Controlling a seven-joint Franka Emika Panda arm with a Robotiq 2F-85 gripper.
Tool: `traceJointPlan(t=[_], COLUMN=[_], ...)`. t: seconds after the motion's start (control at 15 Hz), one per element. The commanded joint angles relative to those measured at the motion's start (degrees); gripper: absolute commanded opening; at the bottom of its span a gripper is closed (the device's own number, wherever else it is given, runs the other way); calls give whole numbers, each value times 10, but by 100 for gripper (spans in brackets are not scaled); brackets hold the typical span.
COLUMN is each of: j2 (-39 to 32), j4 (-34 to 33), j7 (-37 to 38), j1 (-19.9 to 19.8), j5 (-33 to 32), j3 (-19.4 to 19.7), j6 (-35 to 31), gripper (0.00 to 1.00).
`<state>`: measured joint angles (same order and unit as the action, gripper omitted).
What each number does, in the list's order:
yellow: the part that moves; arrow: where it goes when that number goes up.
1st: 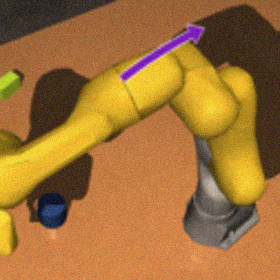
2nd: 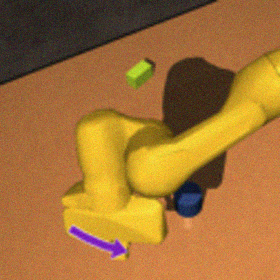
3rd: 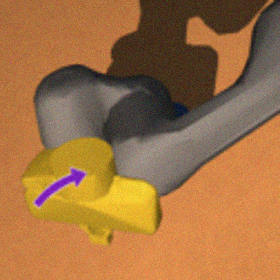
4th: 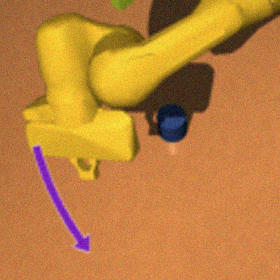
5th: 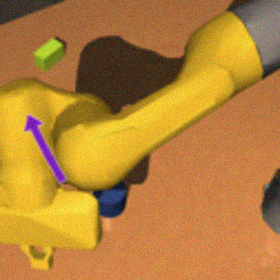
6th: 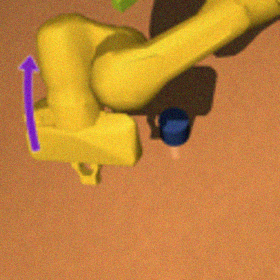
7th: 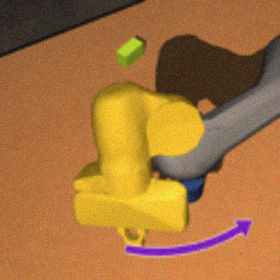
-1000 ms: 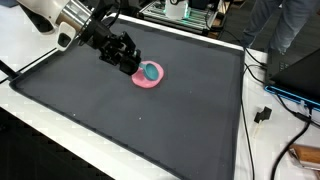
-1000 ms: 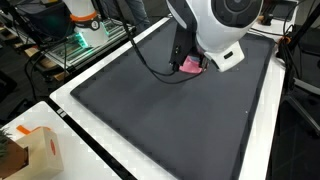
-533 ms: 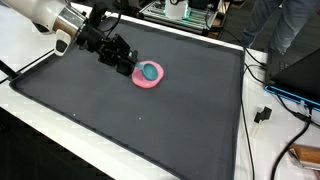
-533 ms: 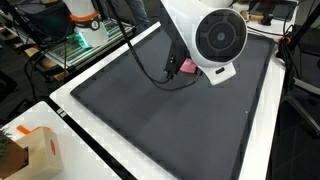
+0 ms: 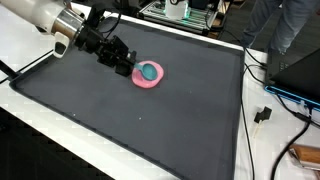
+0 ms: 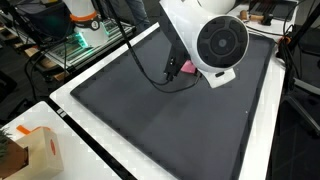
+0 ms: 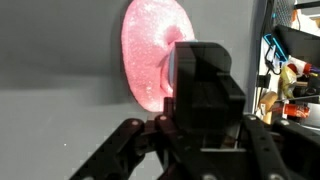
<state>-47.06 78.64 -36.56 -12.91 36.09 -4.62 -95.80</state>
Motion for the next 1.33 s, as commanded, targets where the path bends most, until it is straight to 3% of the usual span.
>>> traceJointPlan(t=[0.0, 0.87, 1.27], j2=[-29, -8, 23], j4=[-16, -14, -1], j7=[11, 60, 73], j1=[14, 0, 12], j5=[-54, -22, -34], j3=[17, -9, -12], j6=[-30, 11, 8], gripper=[25, 25, 25])
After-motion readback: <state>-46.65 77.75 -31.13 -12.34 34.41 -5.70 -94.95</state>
